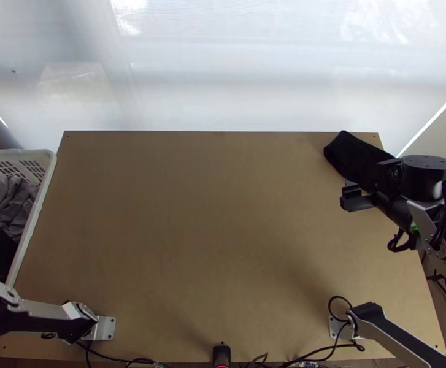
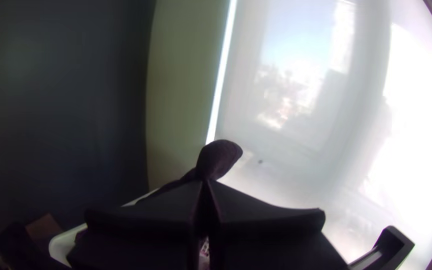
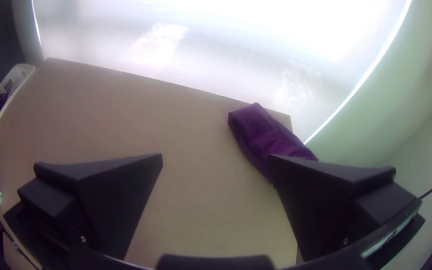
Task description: Fold the t-shirt
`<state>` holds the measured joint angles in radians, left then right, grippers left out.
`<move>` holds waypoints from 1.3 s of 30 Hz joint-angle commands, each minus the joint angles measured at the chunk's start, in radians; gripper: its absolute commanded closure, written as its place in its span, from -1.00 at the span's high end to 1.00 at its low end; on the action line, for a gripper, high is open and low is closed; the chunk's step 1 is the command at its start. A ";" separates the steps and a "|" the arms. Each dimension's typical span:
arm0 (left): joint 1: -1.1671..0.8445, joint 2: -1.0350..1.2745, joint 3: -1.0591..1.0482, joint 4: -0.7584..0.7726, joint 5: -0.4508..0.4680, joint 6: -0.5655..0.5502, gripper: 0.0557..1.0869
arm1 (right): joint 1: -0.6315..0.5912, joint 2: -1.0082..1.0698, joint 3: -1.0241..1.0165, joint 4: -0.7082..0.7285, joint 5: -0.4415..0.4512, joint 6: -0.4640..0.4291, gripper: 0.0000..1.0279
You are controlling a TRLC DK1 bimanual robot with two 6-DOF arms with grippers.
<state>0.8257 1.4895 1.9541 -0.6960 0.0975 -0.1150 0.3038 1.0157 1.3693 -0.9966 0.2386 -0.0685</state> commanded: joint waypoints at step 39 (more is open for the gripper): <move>-1.855 0.249 -0.199 0.171 -0.050 -0.075 -0.93 | -0.095 -0.115 -0.084 -0.022 0.014 -0.047 0.89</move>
<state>-0.8455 1.5879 1.8053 -0.5873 0.0608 -0.2138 0.2310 0.9108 1.3045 -1.0100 0.2531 -0.1059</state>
